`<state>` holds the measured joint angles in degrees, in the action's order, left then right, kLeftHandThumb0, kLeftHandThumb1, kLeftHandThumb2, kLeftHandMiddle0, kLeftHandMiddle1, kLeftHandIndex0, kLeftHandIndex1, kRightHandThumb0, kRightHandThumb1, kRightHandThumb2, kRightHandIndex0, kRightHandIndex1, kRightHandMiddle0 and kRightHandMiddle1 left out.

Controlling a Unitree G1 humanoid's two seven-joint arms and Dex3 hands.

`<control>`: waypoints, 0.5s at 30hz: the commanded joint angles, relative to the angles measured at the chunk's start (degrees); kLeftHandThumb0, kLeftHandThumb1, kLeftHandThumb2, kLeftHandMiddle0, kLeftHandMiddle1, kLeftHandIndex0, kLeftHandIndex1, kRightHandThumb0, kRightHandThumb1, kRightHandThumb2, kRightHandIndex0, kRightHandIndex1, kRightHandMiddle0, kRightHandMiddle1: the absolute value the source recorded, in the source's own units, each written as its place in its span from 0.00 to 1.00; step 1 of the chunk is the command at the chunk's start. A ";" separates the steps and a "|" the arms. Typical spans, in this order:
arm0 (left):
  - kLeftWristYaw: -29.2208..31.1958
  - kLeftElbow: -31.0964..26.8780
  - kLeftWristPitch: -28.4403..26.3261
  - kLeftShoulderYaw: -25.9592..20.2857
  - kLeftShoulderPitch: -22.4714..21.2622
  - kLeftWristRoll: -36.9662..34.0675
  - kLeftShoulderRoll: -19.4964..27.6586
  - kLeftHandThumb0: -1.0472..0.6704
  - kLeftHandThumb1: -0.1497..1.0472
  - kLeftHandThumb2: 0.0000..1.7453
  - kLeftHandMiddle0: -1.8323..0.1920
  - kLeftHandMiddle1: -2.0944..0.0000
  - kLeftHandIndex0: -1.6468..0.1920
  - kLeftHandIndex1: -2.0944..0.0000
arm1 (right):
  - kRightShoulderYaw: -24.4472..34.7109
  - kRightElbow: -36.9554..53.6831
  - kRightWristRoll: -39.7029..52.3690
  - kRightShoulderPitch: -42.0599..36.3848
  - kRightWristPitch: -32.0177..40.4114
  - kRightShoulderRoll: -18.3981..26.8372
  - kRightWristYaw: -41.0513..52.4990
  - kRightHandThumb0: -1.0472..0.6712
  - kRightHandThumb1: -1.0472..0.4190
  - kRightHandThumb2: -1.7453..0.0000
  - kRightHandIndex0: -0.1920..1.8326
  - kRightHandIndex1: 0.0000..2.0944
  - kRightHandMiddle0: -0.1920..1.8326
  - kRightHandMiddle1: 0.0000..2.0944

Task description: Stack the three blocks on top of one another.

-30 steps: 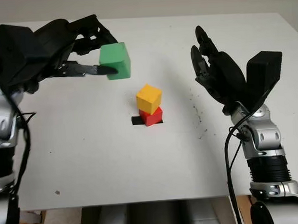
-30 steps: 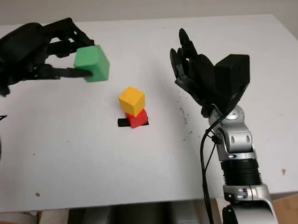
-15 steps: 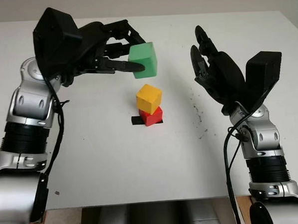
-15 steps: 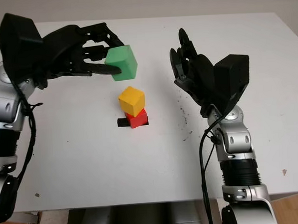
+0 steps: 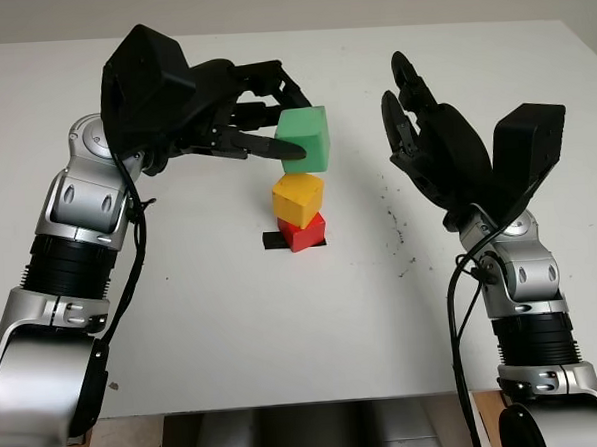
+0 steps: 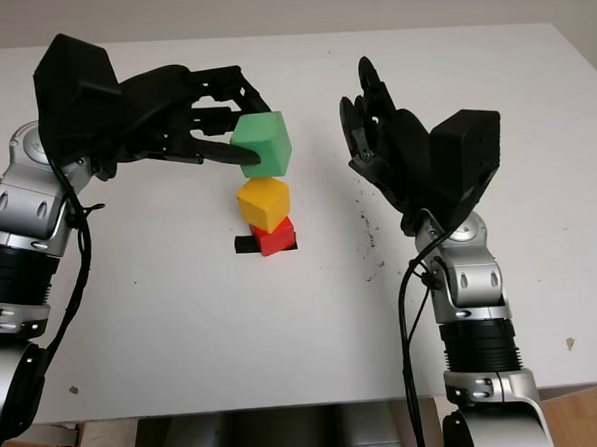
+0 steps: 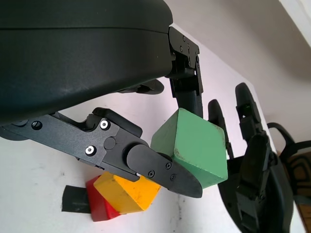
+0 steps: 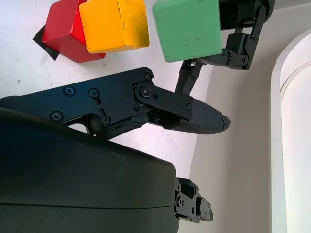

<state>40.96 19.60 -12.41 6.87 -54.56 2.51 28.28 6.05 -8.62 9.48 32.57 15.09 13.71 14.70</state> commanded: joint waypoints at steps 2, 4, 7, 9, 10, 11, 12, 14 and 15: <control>1.16 -0.44 3.01 0.63 -1.34 0.96 1.33 0.32 0.94 0.03 0.76 0.98 0.69 0.20 | 0.30 1.15 0.23 -0.16 0.01 -0.03 -0.30 0.27 0.00 0.62 0.00 0.00 0.00 0.00; 2.09 0.61 4.73 0.86 -1.70 1.40 1.79 0.32 0.95 0.03 0.77 0.98 0.70 0.19 | 0.40 1.07 0.37 -0.22 -0.05 -0.01 -0.29 0.27 0.00 0.62 0.00 0.00 0.00 0.00; 3.40 2.50 7.55 1.21 -2.39 2.09 2.28 0.33 0.96 0.03 0.78 0.98 0.73 0.19 | 0.35 1.09 0.30 -0.24 0.00 0.08 -0.33 0.27 0.00 0.62 0.00 0.00 0.00 0.00; 4.17 3.88 9.37 1.56 -2.94 2.73 2.74 0.33 0.96 0.03 0.79 0.98 0.74 0.19 | 0.33 1.04 0.23 -0.27 -0.25 0.09 -0.34 0.27 0.00 0.63 0.00 0.00 0.00 0.00; 4.83 4.57 10.38 1.94 -3.38 3.29 3.20 0.33 0.96 0.03 0.79 0.98 0.74 0.20 | 0.32 1.01 0.22 -0.28 -0.34 0.12 -0.28 0.27 0.00 0.63 0.00 0.00 0.00 0.00; 5.31 5.14 11.15 2.18 -3.72 3.70 3.48 0.33 0.96 0.03 0.79 0.98 0.73 0.22 | 0.31 0.99 0.22 -0.28 -0.38 0.16 -0.22 0.27 0.00 0.63 0.00 0.00 0.00 0.00; 5.83 5.69 11.87 2.47 -4.13 4.21 3.80 0.33 0.96 0.03 0.79 0.98 0.73 0.22 | 0.31 0.92 0.18 -0.24 -0.47 0.17 -0.22 0.26 0.00 0.63 0.00 0.00 0.00 0.00; 6.54 7.06 13.25 2.65 -4.79 4.71 4.03 0.33 0.96 0.03 0.79 0.98 0.72 0.25 | 0.34 0.96 0.18 -0.18 -0.35 0.21 -0.26 0.26 0.00 0.63 0.00 0.00 0.00 0.00; 6.80 7.82 13.97 2.68 -5.07 4.78 4.08 0.33 0.95 0.03 0.79 0.98 0.71 0.26 | 0.36 1.04 0.19 -0.15 -0.21 0.23 -0.28 0.27 0.00 0.63 0.00 0.00 0.00 0.00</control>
<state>47.31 26.85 0.56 9.41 -57.68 7.23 31.97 6.19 -8.62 9.60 32.56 15.09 13.67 14.42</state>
